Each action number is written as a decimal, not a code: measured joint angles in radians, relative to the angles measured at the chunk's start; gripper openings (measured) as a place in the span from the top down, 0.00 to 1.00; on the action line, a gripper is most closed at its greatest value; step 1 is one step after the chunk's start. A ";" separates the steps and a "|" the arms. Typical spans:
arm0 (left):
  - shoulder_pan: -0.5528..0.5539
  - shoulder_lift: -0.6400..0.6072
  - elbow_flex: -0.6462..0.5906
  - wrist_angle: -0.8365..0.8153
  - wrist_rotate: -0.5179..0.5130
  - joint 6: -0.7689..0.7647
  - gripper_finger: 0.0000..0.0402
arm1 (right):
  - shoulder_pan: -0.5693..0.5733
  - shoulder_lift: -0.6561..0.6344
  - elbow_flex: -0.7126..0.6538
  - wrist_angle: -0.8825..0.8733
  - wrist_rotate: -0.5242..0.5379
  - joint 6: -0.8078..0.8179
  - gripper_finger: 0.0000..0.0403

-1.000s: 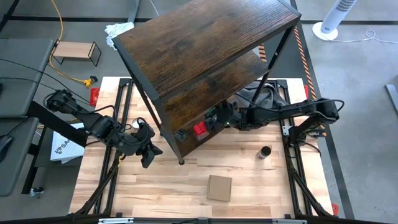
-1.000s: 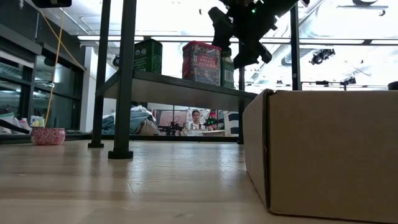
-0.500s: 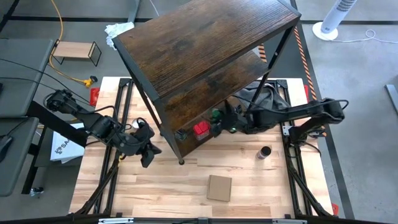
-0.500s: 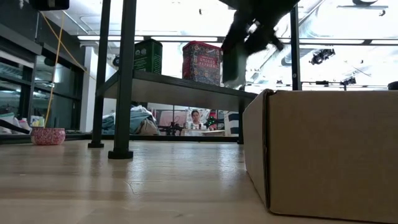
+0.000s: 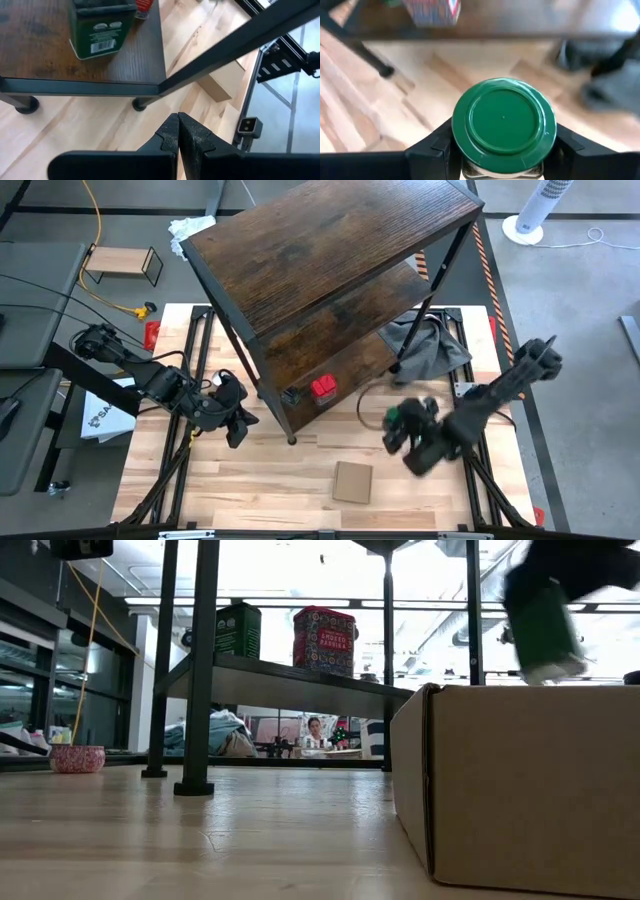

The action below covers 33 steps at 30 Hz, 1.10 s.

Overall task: Shelf spices
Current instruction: Remove the green seasoning bottle from the shelf, then remove the red seasoning can from the shelf

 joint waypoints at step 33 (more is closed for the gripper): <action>0.028 0.000 0.000 -0.034 0.040 -0.018 1.00 | 0.042 0.063 0.032 -0.058 -0.092 0.067 0.33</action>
